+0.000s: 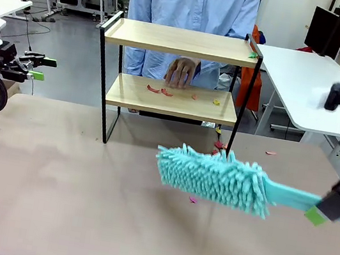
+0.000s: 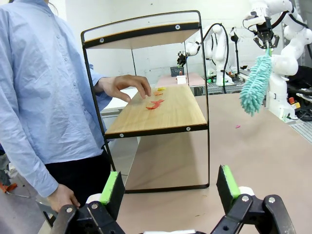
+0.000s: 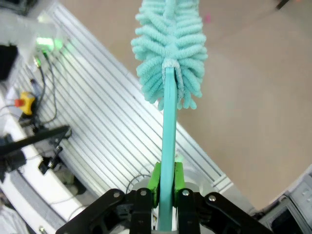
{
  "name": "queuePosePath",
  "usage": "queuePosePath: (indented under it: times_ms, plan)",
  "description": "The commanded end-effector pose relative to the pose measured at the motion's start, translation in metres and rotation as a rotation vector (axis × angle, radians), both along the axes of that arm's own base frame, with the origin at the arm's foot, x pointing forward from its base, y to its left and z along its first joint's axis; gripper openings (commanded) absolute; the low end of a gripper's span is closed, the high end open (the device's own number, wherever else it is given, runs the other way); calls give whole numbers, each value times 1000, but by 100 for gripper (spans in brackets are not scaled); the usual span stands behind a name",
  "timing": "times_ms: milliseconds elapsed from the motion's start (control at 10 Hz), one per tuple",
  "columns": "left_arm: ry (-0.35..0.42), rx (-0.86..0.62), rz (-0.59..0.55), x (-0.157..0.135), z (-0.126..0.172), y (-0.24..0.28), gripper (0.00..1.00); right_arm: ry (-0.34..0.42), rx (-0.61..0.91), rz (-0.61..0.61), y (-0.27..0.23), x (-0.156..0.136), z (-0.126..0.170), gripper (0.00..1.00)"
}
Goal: Clean the shelf.
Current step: Clean the specific section of the Shelf indicated by the human with the Duster.
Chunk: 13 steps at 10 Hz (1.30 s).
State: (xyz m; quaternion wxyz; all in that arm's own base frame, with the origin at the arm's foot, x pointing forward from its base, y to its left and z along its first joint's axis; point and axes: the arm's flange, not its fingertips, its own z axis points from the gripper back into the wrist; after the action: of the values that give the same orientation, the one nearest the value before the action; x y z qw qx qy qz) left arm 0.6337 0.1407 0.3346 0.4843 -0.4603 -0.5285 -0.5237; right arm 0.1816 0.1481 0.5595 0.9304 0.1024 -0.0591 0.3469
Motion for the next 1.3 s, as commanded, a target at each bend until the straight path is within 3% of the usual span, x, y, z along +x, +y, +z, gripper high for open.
queuePosePath:
  times_ms: [0, 300, 600, 700, 800, 1200]
  plan:
    - [-3, 6, -3, -2, 3, 0, 100, -34, 77, -109, 40, 27, 34, 13]
    - [-3, 6, -3, -2, 3, 0, 100, -67, 199, -278, 108, 76, 58, 13]
    - [-3, 6, -3, -2, 3, 0, 100, -86, 256, -425, 175, 109, 56, 13]
    - [-3, 6, -3, -2, 3, 0, 100, -45, 316, -377, 182, 108, 56, 13]
    - [-3, 6, -3, -2, 3, 0, 100, -64, 248, -353, 157, 101, 55, 13]
    - [-3, 6, -3, -2, 3, 0, 100, -47, 257, -369, 168, 106, 52, 13]
